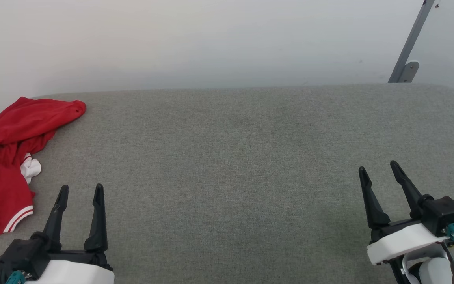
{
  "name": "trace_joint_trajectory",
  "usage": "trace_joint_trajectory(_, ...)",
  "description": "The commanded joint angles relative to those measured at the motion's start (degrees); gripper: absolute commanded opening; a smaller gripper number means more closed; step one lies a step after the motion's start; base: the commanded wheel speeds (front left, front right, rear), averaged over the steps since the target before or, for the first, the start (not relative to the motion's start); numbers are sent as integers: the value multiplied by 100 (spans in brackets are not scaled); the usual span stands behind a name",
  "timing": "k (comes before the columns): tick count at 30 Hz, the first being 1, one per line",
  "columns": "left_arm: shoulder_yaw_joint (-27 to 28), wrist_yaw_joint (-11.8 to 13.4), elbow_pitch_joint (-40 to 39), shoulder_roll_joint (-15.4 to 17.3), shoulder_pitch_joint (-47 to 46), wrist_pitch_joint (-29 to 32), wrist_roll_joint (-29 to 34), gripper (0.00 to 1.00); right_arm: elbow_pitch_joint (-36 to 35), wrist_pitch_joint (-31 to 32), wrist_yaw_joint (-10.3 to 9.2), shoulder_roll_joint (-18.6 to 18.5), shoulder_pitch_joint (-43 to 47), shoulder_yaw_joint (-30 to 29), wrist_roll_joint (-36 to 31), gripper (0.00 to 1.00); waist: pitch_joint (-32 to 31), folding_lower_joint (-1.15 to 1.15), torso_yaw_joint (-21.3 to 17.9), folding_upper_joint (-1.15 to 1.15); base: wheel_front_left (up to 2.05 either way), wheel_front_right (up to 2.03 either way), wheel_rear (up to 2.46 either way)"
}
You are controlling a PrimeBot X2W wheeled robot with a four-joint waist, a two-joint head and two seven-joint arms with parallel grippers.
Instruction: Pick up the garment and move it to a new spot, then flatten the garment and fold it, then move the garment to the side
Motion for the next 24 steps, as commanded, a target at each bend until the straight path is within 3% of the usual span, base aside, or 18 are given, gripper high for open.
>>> trace_joint_trajectory(1, 2, -20, 2, 17, 17, -29, 4, 100, -1, -34, 28, 10, -71, -3, -31, 100, -1, 0, 1, 0, 0, 0, 0)
trace_joint_trajectory(16, -23, -20, 62, -3, -46, -29, -202, 100, 5, -34, 29, 58, -29, -122, -88, 100, -8, 0, 22, 0, 0, 0, 0)
trace_joint_trajectory(24, 72, -20, 241, -92, -157, -29, -273, 100, 17, -33, 29, 10, -21, 24, -22, 100, -68, 0, 350, 0, 0, 0, 0)
